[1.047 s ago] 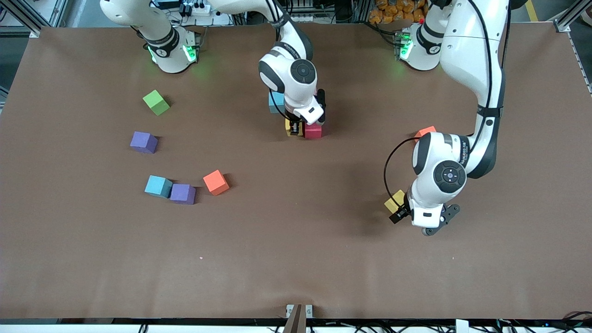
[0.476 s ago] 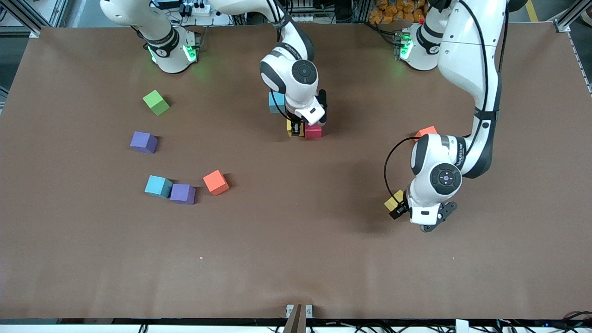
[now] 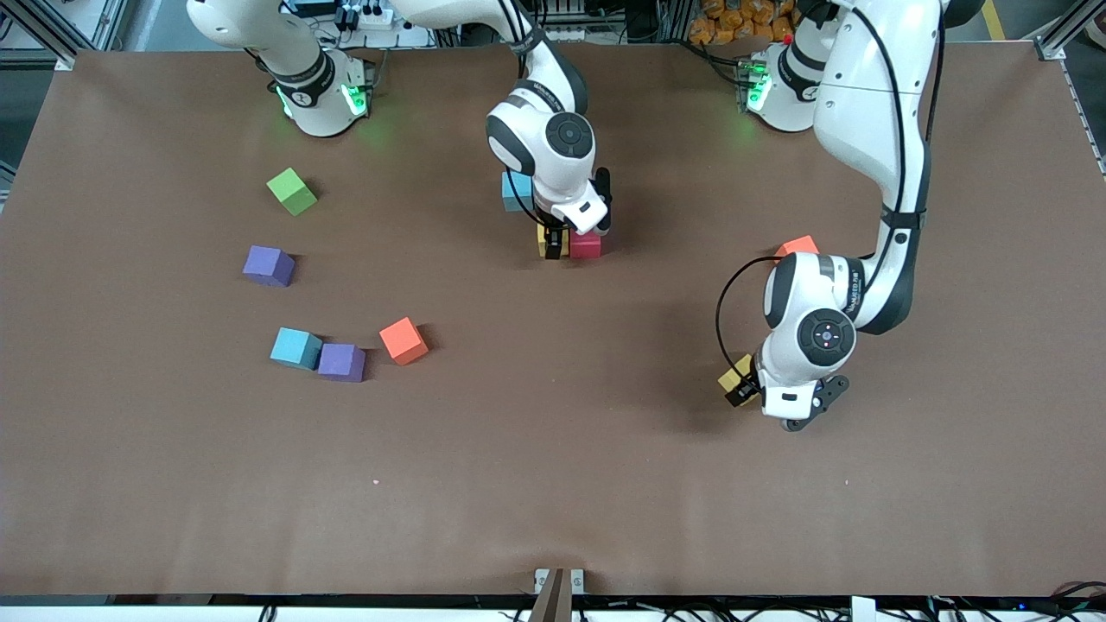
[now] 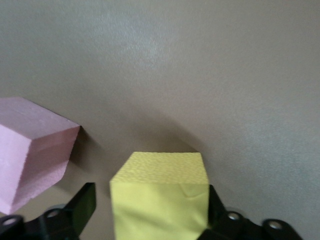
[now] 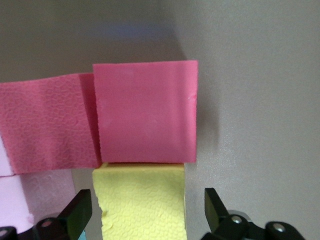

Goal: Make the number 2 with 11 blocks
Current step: 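Place the yellow cube by the cluster while the left gripper grasps another yellow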

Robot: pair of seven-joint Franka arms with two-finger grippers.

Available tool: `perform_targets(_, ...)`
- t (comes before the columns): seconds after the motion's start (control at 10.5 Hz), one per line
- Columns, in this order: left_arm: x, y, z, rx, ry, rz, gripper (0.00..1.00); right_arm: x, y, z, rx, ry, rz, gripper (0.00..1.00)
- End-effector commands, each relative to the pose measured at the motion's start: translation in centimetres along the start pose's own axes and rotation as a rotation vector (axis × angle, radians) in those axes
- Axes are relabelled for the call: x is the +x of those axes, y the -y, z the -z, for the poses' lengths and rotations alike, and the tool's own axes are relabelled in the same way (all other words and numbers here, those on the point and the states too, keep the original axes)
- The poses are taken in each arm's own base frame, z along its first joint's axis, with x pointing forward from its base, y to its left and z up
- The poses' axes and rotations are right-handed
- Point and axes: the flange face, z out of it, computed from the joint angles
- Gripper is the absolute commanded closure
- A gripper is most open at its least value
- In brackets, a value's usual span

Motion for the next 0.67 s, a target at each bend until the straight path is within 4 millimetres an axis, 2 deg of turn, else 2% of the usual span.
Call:
perform_targets(0.0, -0.1, -0.5, -0.5, -0.026, 0.023, 0.041, 0.49, -0.7, -0.4, 3.4, 0.039, -0.004, -0.01, 0.0)
perform_targets(0.1, -0.4, -0.9, -0.5, -0.046, 0.023, 0.049, 0.59, -1.6, -0.9, 5.5, 0.043, -0.019, -0.021, 0.0)
perform_targets(0.19, -0.4, -1.1, -0.2, -0.056, 0.02, 0.05, 0.66, -3.3, -2.6, 7.2, 0.056, -0.026, -0.056, 0.0)
perform_targets(0.38, -0.8, -1.9, 1.1, -0.077, 0.014, 0.093, 0.68, -8.8, -7.9, 10.2, 0.071, -0.057, -0.179, 0.0)
perform_targets(0.57, -5.2, -4.8, 2.2, -0.089, 0.018, 0.185, 0.68, -15.0, -13.4, 11.2, 0.077, -0.077, -0.31, 0.0)
